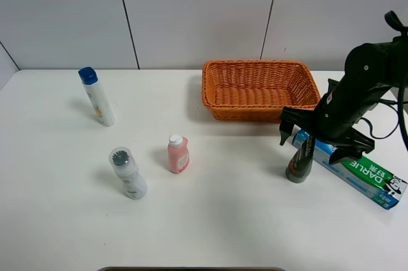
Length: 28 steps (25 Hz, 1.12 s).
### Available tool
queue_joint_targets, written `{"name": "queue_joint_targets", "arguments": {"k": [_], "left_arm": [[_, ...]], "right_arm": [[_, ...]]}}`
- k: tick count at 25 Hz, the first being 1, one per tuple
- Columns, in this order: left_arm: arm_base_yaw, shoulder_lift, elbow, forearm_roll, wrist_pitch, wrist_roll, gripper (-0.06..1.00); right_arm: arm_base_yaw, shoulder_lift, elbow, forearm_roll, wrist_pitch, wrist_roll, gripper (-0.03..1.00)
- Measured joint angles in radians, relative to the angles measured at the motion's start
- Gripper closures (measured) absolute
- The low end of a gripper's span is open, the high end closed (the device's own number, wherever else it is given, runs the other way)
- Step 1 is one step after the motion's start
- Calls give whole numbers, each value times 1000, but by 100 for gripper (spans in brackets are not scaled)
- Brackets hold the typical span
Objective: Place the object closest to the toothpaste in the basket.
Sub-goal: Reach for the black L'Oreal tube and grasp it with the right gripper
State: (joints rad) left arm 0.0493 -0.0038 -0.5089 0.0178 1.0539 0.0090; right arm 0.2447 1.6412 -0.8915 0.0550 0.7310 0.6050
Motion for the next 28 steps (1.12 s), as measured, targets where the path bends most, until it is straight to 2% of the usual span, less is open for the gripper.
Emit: {"name": "queue_joint_targets", "arguments": {"k": [18,28], "left_arm": [[0,0,0,0,0,0,0],[0,0,0,0,0,0,0]], "right_arm": [[0,74,0,-2,-52,-7,-2],[0,74,0,0,-42,-10,-2]]}}
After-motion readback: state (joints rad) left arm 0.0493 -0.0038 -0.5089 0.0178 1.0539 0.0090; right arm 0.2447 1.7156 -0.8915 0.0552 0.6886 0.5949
